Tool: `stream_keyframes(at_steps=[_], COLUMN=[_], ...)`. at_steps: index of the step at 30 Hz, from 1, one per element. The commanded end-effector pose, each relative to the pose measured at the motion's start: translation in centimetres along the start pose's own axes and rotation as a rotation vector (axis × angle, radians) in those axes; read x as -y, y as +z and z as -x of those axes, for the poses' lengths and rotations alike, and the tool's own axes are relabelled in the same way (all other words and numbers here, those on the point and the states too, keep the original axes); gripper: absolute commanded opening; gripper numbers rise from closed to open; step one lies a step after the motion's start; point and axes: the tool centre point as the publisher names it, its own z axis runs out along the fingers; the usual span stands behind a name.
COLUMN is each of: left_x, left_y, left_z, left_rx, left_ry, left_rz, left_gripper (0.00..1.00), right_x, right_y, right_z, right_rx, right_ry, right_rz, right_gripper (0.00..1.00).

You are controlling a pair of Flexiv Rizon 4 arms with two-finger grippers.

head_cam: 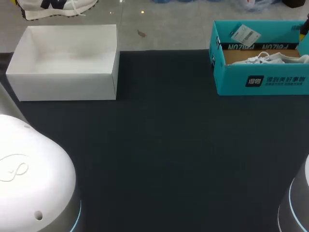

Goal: Take the shoe out of the shoebox, open the shoe tongue, remove and reinsert the insole, then place the shoe into the shoebox

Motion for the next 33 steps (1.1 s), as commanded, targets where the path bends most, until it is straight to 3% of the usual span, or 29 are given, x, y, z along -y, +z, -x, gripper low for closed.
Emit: stream_keyframes(at_steps=[1,23,26,33], left_x=[0.6,0.7,1.8,5.3], left_y=[-0.2,-0.6,-1.7,-2.9], left_z=[0.1,0.3,1.7,4.2], left_rx=[-0.002,0.003,-0.073,-0.086], left_ry=[-0.001,0.011,0.043,0.049], left_rz=[0.012,0.016,-0.015,-0.004], left_gripper=[0.0,0.0,0.0,0.0], right_x=[0.0,0.0,0.0,0.0], right_y=[0.0,0.0,0.0,0.0], right_z=[0.0,0.0,0.0,0.0], right_rx=[0.0,0.0,0.0,0.0], right_ry=[0.001,0.001,0.001,0.001], right_rz=[0.001,0.001,0.001,0.001], right_gripper=[1.0,1.0,1.0,1.0])
